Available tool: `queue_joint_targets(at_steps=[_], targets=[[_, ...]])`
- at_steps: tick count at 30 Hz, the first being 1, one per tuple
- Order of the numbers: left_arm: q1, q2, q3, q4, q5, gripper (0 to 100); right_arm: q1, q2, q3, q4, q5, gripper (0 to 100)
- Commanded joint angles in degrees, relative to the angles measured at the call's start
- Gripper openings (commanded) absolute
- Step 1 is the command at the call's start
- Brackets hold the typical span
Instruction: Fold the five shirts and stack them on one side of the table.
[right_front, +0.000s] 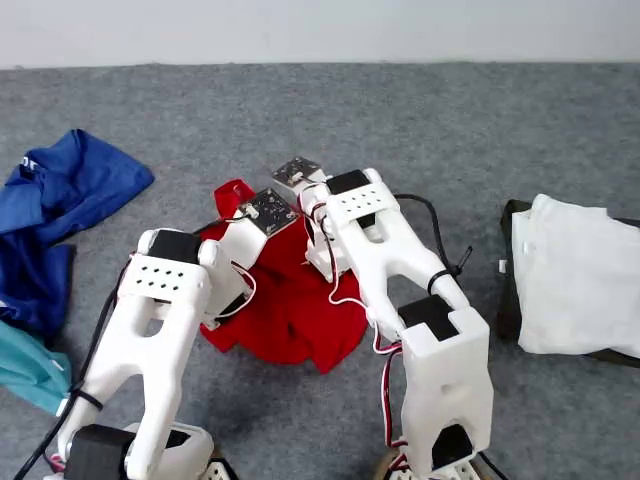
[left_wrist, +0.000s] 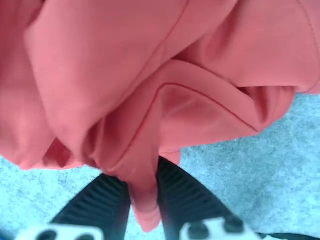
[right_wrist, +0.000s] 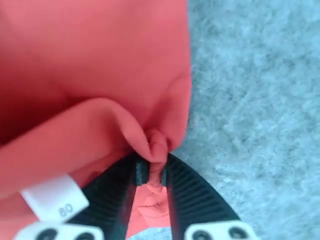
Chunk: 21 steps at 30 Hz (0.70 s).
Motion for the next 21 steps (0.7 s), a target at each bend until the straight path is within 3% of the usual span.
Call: queue_joint_targets(at_steps=[1,8,21], targets=[[0.5,-1.3,-0.1,0.1,-0.7,3,-0.1,-0.7,-4.7,1.2,0.4,4.4],[0.5,-1.3,-0.1,0.1,-0.7,3,-0.8,-0.2,-10.5,8.2,0.8,17.0],[0.5,-1.3,-0.1,0.1,-0.7,3,-0.9,0.0,-10.4,6.8,0.4,16.7]])
